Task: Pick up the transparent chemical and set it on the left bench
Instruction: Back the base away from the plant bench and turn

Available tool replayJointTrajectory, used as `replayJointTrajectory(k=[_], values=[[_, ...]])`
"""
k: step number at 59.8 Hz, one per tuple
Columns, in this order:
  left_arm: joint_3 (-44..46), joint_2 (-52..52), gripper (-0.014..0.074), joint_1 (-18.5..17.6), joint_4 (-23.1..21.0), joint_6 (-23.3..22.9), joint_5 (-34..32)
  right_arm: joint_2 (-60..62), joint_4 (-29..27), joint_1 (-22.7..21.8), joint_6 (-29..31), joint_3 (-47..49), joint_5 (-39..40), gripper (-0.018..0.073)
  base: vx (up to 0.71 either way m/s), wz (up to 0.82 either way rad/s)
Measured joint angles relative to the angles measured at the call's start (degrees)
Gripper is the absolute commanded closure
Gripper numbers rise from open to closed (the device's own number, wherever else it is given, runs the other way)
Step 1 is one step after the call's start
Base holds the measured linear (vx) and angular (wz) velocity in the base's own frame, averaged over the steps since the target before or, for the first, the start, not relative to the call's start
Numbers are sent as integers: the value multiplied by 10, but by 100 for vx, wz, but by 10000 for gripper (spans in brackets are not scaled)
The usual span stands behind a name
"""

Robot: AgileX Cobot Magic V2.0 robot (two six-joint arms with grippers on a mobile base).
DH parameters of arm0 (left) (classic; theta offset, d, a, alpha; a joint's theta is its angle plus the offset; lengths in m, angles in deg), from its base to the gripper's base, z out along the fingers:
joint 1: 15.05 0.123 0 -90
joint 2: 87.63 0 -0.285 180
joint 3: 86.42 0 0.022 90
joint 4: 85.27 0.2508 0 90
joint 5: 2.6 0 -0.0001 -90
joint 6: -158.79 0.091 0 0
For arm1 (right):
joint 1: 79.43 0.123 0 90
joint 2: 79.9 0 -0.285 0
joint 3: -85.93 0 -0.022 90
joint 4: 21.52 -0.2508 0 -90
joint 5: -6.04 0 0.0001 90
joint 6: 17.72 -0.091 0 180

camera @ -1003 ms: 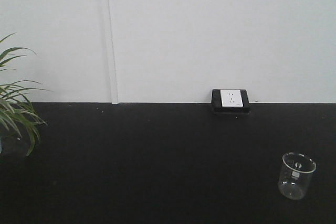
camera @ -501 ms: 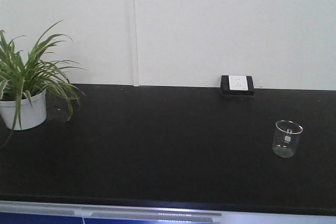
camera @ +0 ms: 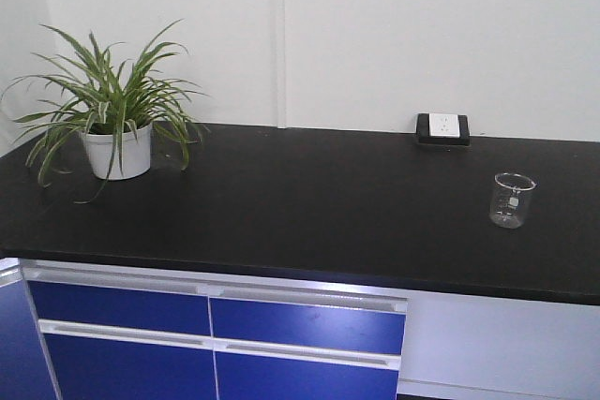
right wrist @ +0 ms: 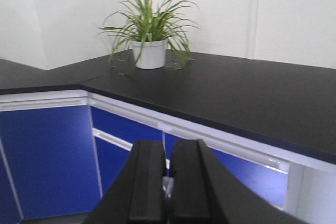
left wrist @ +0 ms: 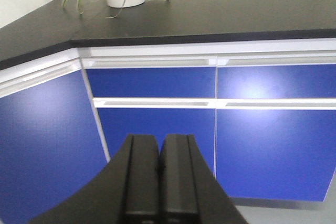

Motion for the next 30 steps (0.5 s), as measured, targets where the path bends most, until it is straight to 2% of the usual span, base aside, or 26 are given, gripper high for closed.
replayJointTrajectory(k=[14,30], values=[[0,0,600,0,0,0,0,1,0,0,0,0,0,562,-28,39],[0,0,600,0,0,0,0,1,0,0,0,0,0,562,-19,80]])
